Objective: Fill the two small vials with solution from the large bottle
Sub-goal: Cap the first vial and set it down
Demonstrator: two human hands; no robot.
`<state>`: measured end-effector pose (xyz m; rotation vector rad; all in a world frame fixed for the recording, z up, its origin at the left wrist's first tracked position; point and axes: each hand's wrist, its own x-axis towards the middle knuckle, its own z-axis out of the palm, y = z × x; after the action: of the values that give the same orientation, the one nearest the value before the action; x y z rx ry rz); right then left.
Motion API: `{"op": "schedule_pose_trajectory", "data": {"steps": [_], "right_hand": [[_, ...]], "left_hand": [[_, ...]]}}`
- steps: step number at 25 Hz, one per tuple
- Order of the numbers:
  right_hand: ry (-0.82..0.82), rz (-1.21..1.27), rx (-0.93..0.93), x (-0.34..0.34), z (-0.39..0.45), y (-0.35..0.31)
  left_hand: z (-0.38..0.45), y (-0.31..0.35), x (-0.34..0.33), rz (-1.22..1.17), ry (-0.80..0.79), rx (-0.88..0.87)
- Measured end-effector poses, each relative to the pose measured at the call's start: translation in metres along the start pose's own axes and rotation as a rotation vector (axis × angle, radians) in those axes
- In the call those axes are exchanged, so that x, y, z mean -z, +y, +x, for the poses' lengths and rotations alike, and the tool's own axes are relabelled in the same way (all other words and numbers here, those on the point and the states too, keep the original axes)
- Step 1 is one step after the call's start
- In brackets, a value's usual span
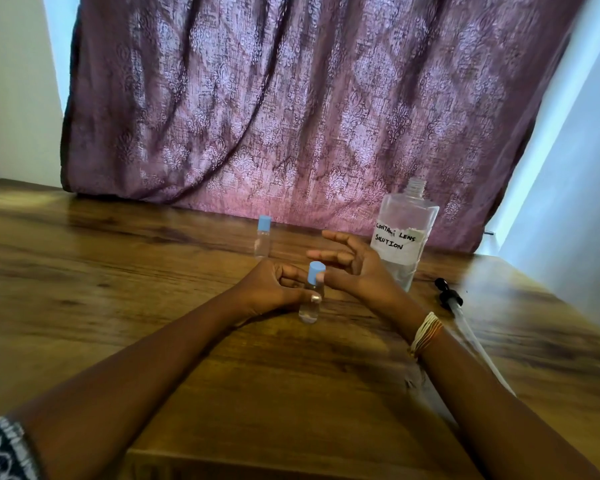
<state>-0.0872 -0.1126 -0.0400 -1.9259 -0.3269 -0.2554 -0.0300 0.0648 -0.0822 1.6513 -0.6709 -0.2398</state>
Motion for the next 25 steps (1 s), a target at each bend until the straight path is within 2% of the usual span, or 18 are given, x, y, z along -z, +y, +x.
{"op": "schedule_pose_trajectory", "data": {"steps": [2,5,6,10,15,20,25], "right_hand": [[-0.044,0.044,0.008,0.0037,-0.0006,-0.0015],[0.099,-0.051,0.023,0.0039,0.0,0.0],[0.095,-0.034,0.027,0.0045,0.0,0.0006],[-0.096,0.132,0.01,0.0055,-0.0012,-0.004],[-0.002,0.056,0.025,0.0028,-0.0011,-0.0021],[-0.155,0.012,0.035,0.0041,0.0,-0.0008],[0.056,-0.041,0.052,0.0001,0.0008,0.0021]], "left_hand": [[0.0,-0.0007,-0.0005,-0.018,0.004,0.006],[-0.0007,-0.0002,-0.0017,-0.025,0.005,0.021],[-0.0009,0.0002,-0.0021,-0.024,0.001,0.022],[-0.0023,0.0017,-0.0015,-0.029,-0.007,0.025],[-0.0026,0.0017,-0.0006,-0.018,-0.014,0.014],[-0.0017,0.0004,-0.0005,0.014,-0.018,-0.019],[0.0,0.002,-0.0064,0.074,0.077,-0.081]]}}
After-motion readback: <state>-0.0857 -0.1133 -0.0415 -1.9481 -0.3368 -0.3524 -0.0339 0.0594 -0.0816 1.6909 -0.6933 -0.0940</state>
